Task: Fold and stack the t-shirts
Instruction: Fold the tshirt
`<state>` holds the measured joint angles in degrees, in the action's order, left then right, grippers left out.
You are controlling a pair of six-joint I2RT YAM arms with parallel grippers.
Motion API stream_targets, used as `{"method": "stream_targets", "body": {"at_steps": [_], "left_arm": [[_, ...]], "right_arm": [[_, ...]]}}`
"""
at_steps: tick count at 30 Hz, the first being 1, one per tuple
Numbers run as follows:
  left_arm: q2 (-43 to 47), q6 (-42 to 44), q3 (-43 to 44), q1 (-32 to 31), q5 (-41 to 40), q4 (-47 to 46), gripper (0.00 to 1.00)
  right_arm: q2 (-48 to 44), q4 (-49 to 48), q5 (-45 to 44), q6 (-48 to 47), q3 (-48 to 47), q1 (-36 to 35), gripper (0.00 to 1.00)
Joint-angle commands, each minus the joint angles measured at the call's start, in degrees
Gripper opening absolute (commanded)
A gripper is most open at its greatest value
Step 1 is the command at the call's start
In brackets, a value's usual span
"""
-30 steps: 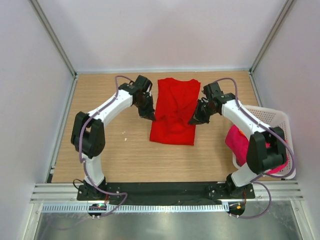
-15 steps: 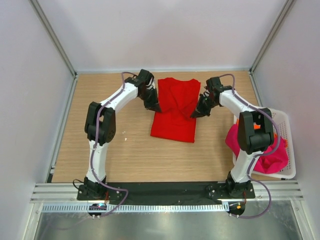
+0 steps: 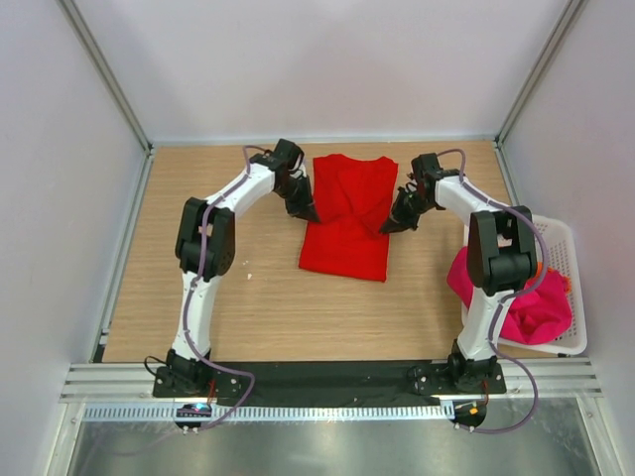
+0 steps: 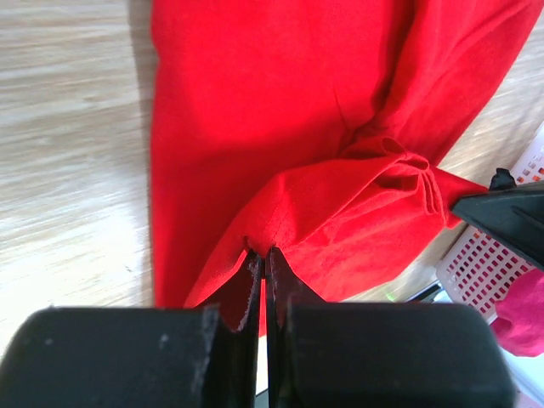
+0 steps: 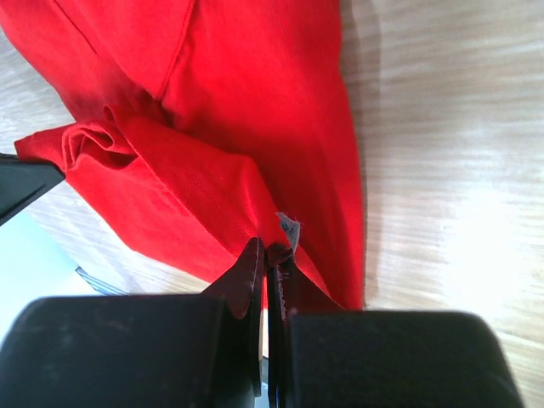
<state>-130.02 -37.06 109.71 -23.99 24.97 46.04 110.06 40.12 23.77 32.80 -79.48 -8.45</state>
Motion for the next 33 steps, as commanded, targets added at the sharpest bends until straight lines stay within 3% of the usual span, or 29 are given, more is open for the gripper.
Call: {"method": "stream_targets", "body": {"at_steps": [1,7,19,20,21,23,28,33], "left_arm": [[0.20,-0.03,2.96,1.14,2.01,-0.95,0.00],[-2.08,-0.82,5.67,2.01,2.36,-0.70,0.01],[-7.18,-0.56,13.77,2.10,1.58,2.91,0.17],[-7.01,0.31,14.47,2.19,0.79,3.70,0.18],[-6.57,0.76,15.35,2.10,-1.48,4.57,0.19],[-3.68,2.24,15.27,2.19,-3.51,6.42,0.21],[7.90,3.75,3.61,1.75,-4.15,5.29,0.22],[14.87,2.43,-13.26,-0.18,-0.28,-1.82,0.12]], "right_arm": [[0.15,-1.71,0.84,0.25,-3.31,0.45,0.01],[2.44,-2.06,0.58,1.39,-5.50,0.98,0.01],[6.39,0.48,-0.21,0.26,-10.33,1.94,0.06],[6.39,1.53,-1.17,-0.45,-11.04,2.12,0.08],[6.31,2.76,-2.31,-1.58,-11.65,2.38,0.19],[5.26,7.67,-6.69,-6.15,-13.67,2.73,0.31],[-0.01,14.11,-12.17,-13.20,-12.99,1.77,0.47],[-6.60,6.40,0.37,-9.16,-3.34,-3.58,0.48]]}}
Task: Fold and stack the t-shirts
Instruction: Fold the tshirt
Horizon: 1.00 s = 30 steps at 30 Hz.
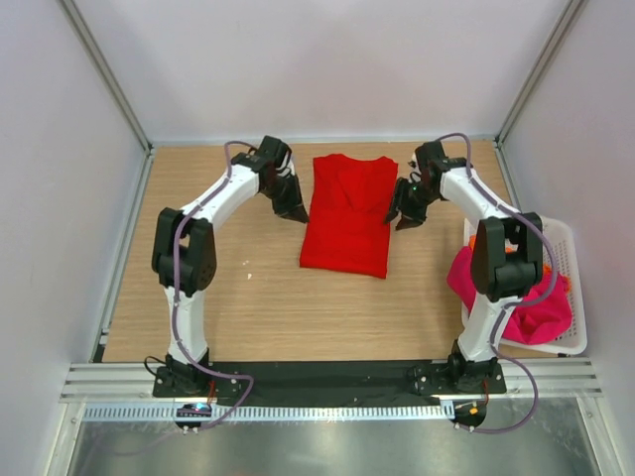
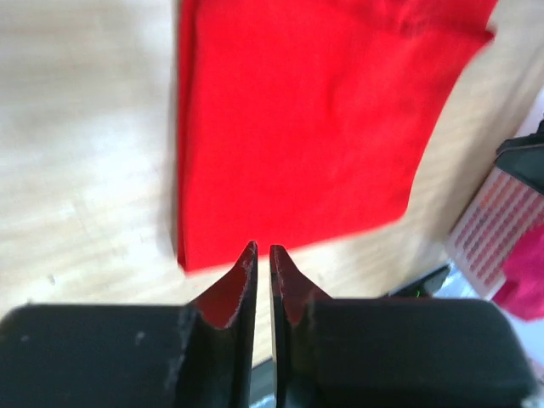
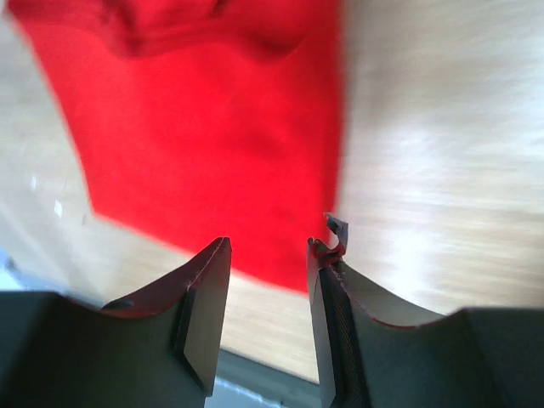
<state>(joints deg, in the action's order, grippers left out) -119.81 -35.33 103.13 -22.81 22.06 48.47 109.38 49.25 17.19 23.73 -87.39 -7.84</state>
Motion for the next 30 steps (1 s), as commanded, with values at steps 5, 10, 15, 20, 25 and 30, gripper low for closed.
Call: {"method": "stream_targets", "body": {"at_steps": [5,10,15,20,25,30], "left_arm": [[5.55,2.37,-12.51,-2.68,4.39,-6.54,0.02],[4.24,4.13,-13.13,-2.77,4.74,-7.86,0.00],[0.55,4.83,-14.09,-2.77,4.13,-8.04,0.00],[-0.52,8.60,-17.26,-2.77,-0.08,-6.46,0.00],[3.61,11.95,-17.62,-2.86,-3.08,-3.48,0.00],[8.27,13.36,-10.42,-4.61,-7.03,3.03,0.01]], "right_arm": [[-6.64,-11.88,18.56,3.60,14.34,-8.25,0.22],[-2.79,-18.05,26.39,5.19,17.96,-8.25,0.03],[1.53,-17.62,27.02,2.91,18.74,-7.46,0.01],[2.94,-16.56,25.27,-0.87,23.23,-4.65,0.01],[-1.71,-13.93,23.07,-1.14,23.68,-3.85,0.01],[-4.26,-12.17,23.41,2.36,19.55,-7.89,0.01]]}}
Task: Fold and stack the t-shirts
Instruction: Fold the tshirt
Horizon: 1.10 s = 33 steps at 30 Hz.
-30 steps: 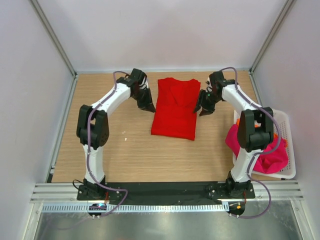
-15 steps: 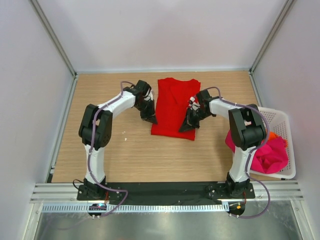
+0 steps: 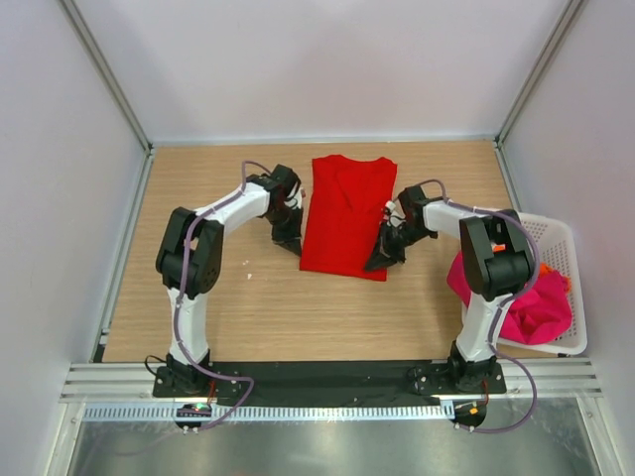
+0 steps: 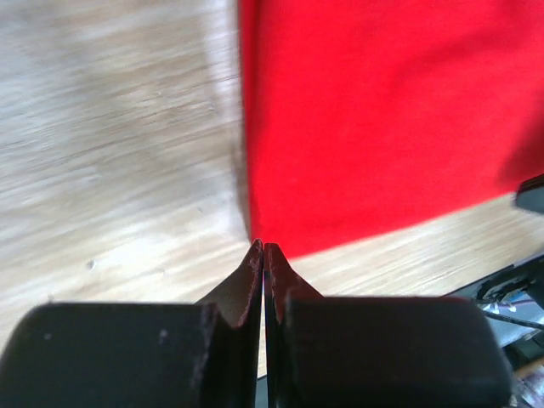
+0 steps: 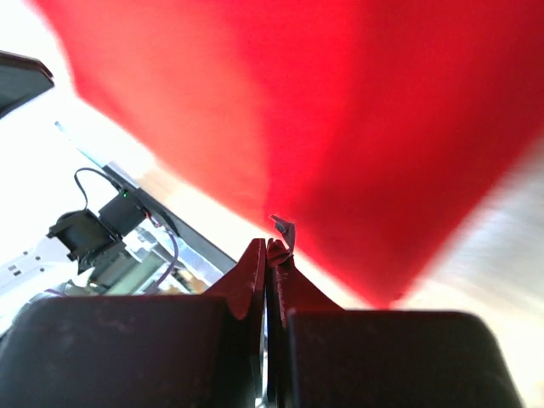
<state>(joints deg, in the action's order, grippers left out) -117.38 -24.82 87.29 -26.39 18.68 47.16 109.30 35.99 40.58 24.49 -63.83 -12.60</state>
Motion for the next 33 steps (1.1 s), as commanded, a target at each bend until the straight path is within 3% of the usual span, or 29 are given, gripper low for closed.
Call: {"method": "stream_targets", "body": {"at_steps": [1,7,15,26,33], "left_arm": [[5.94,2.32,6.48,-1.81,-3.56,4.87,0.01],[2.70,-5.23,4.48,-3.40,9.09,-2.50,0.00],[-1.18,-5.51,-4.04,-4.19,5.15,-7.52,0.00],[-0.66,-2.61,-11.34,-4.11,0.31,-7.78,0.00],[0.57,-2.43,-12.75,-4.11,0.48,-8.49,0.00]], "right_arm": [[-3.83,0.49,0.12,2.40,-5.41,-4.09,0.01],[2.92,-8.38,3.64,10.13,-7.09,-10.24,0.01],[7.33,-6.55,2.84,6.45,-7.55,-11.57,0.01],[1.10,-2.60,2.14,-1.81,5.55,0.64,0.01],[-6.28,2.59,-4.72,-3.31,13.02,7.23,0.01]]}}
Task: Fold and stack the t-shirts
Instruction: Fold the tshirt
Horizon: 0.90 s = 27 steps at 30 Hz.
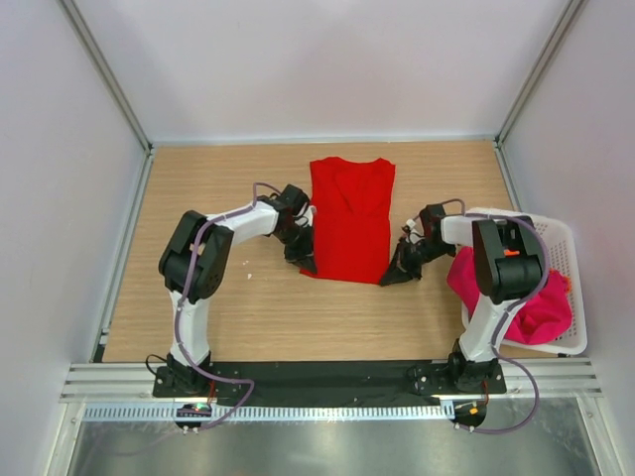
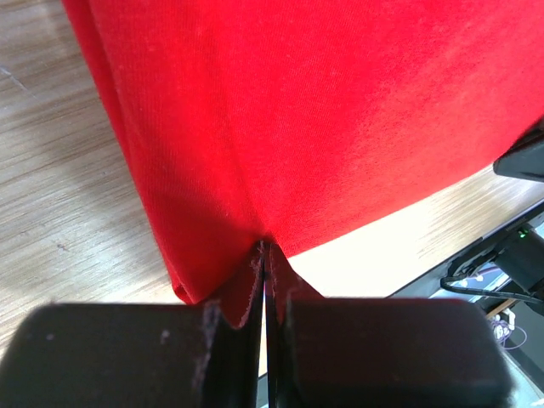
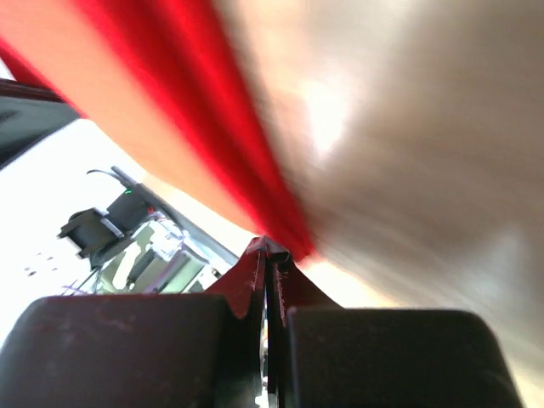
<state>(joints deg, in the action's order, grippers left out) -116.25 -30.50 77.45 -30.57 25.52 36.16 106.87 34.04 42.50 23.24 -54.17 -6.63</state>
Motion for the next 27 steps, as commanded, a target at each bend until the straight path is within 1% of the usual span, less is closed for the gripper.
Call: {"method": "stream_targets", "body": {"at_steps": [1,5,9,10,13,14,17,18,19,22,23,24,25,26,27], "left_arm": [[-0.39,3.34,-3.27,0.07,-6.36,2.42,0.00],[1.19,3.34,-5.55,-0.02,-6.36,2.16,0.00],[5.41,1.33,-10.64,-0.45,-4.87,1.11,0.00],[7.50,1.15,-12.57,-0.63,-4.43,0.84,0.00],[10.68,-0.61,-14.43,-2.04,-3.55,0.93,0.00],[12.43,-1.39,-15.04,-2.48,-2.07,1.01,0.00],[14.90,-3.69,-14.09,-4.15,1.63,2.59,0.00],[15.34,-3.78,-13.38,-4.24,1.90,3.47,0.01],[15.96,-3.69,-12.77,-4.24,1.90,4.00,0.01],[17.19,-2.11,-8.47,-2.67,-0.12,5.67,0.07],[16.76,-1.76,-7.59,-1.79,-0.12,5.33,0.09],[14.40,-1.49,-5.40,-0.82,1.54,4.89,0.08],[12.73,-1.14,-4.07,1.54,2.68,4.80,0.07],[11.06,-0.53,-2.67,2.43,3.56,4.62,0.04],[7.65,-0.35,0.39,3.22,5.05,3.57,0.03]], "right_arm": [[-4.82,4.72,-6.99,-2.06,4.33,1.62,0.01],[-10.96,5.86,-9.80,-0.83,6.10,1.54,0.01],[-15.80,10.60,-13.23,-1.36,1.37,-0.66,0.01],[-16.51,11.22,-13.23,-1.27,0.39,-1.10,0.01],[-17.14,10.88,-11.57,-0.05,-3.47,-2.33,0.01],[-16.70,8.69,-10.35,0.48,-4.27,-2.51,0.01],[-11.70,4.47,-5.34,2.59,-7.60,-2.86,0.08],[-10.03,3.41,-4.02,3.29,-9.88,-3.12,0.12],[-6.62,2.79,-2.44,3.56,-11.20,-3.38,0.13],[-0.64,1.82,-1.90,3.74,-16.22,-3.74,0.14],[0.52,1.56,-1.63,3.82,-18.66,-3.65,0.13],[1.66,1.21,-1.46,4.00,-19.65,-3.74,0.12],[3.33,0.59,-0.93,5.39,-20.44,-3.74,0.11],[4.39,0.41,-0.58,5.84,-22.45,-3.74,0.10],[5.18,0.24,-0.14,6.11,-23.34,-3.74,0.08]]}}
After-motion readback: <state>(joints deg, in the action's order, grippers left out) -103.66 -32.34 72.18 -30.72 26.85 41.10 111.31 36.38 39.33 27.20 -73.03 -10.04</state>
